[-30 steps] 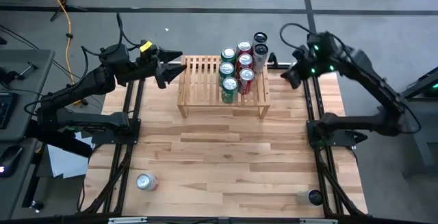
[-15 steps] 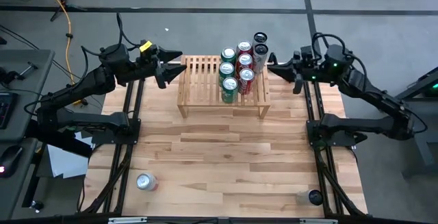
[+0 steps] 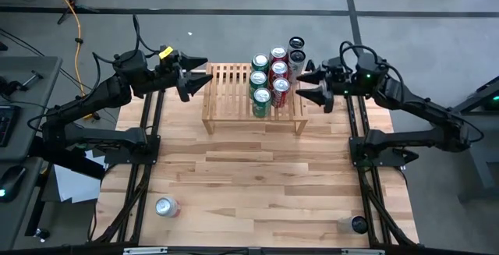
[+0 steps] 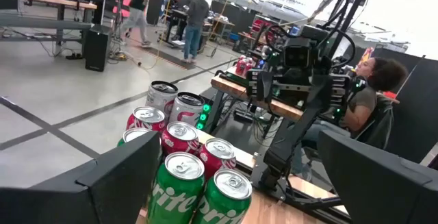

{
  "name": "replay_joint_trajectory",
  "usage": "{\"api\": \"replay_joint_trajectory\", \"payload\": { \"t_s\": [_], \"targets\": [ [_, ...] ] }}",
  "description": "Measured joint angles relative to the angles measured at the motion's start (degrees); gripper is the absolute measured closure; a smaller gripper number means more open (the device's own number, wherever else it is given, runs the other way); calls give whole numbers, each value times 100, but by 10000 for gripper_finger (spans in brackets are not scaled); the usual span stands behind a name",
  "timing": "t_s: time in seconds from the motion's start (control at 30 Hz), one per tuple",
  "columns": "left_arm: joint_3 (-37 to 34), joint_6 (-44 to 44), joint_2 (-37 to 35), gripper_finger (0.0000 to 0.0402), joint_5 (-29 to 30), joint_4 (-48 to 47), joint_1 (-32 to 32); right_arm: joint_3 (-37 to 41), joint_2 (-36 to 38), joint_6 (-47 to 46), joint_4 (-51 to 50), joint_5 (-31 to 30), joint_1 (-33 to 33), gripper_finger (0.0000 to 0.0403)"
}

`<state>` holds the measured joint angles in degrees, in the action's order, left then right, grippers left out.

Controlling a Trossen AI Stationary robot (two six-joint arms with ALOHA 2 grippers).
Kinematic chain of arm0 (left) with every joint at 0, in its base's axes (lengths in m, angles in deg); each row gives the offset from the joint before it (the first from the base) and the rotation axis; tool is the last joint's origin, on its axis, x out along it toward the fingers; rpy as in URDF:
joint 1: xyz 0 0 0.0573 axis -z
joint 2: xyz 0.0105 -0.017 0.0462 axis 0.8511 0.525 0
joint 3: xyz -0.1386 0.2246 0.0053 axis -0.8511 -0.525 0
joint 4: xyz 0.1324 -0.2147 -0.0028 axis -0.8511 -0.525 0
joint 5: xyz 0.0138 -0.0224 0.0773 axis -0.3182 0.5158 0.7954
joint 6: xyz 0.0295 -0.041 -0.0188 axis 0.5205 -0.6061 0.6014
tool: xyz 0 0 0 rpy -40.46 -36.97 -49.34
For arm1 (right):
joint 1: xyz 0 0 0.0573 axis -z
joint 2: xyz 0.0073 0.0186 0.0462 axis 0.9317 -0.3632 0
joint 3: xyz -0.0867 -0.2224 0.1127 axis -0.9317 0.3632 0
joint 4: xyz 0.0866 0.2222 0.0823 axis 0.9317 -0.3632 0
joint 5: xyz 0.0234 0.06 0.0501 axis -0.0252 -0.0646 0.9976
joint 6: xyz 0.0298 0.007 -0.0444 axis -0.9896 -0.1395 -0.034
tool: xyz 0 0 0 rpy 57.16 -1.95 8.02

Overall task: Place canned beverage on shelf
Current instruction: Put the bottom pink soda can on the shelf

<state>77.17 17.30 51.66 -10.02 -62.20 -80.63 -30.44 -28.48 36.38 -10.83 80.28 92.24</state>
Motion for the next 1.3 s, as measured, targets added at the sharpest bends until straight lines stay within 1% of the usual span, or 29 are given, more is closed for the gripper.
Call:
{"api": "replay_joint_trajectory", "payload": {
  "t_s": [0.07, 0.13, 0.23, 0.3, 0.37, 0.43, 0.5, 0.53, 0.6, 0.67, 0.7, 0.77, 0.87, 0.97, 1.03, 1.13, 1.2, 1.3],
  "targets": [
    [0, 53, 0, 14, 0, 0, 0, 0, 2, 131, 19, 0, -49, 81],
    [0, 93, 0, 14, 0, -2, 0, 0, 2, 132, 13, 2, -73, 56],
    [16, -116, 0, 14, -189, -32, 2, 0, 2, 52, -3, 1, -73, 39],
    [212, -344, 16, 14, -358, -443, 73, 0, 2, 41, -16, 0, -73, 37],
    [665, -404, 122, 14, -413, -1294, 296, 0, 2, 81, -14, 0, -73, 36],
    [1245, -506, 314, 14, -345, -2702, 696, 0, 2, 126, -16, 0, -73, 36],
    [1869, -822, 598, 14, -83, -4220, 1228, 0, 2, 229, -15, 0, -67, 36],
    [2141, -1053, 744, 14, 36, -4971, 1539, 0, 2, 317, -15, -1, -67, 36],
    [2527, -1692, 989, 14, 200, -6175, 2230, 0, 2, 506, -15, -12, -67, 36],
    [2609, -2493, 1140, 14, 315, -6845, 3025, 0, 2, 607, -17, -155, -69, 36],
    [2573, -2873, 1201, 14, 421, -7012, 3430, 0, 2, 624, -24, -291, -69, 36],
    [2398, -3644, 1261, 14, 724, -6983, 4293, 0, 2, 630, -47, -589, -67, 36],
    [1932, -4934, 1252, 14, 1104, -6992, 5491, 0, 2, 641, -51, -1001, -67, 36],
    [1369, -6214, 1326, 14, 1050, -6874, 6513, 0, 2, 722, -84, -1177, -67, 36],
    [1113, -6846, 1448, 14, 927, -6744, 7061, 0, 2, 883, -135, -1229, -67, 36],
    [963, -7258, 1772, 14, 827, -6609, 7541, 0, 2, 987, -306, -1263, -67, 36],
    [979, -7279, 2012, 14, 831, -6581, 7634, 0, 2, 987, -416, -1263, -67, 36],
    [1064, -7043, 2346, 14, 861, -6577, 7637, 0, 2, 987, -570, -1263, -67, 36]
  ]
}}
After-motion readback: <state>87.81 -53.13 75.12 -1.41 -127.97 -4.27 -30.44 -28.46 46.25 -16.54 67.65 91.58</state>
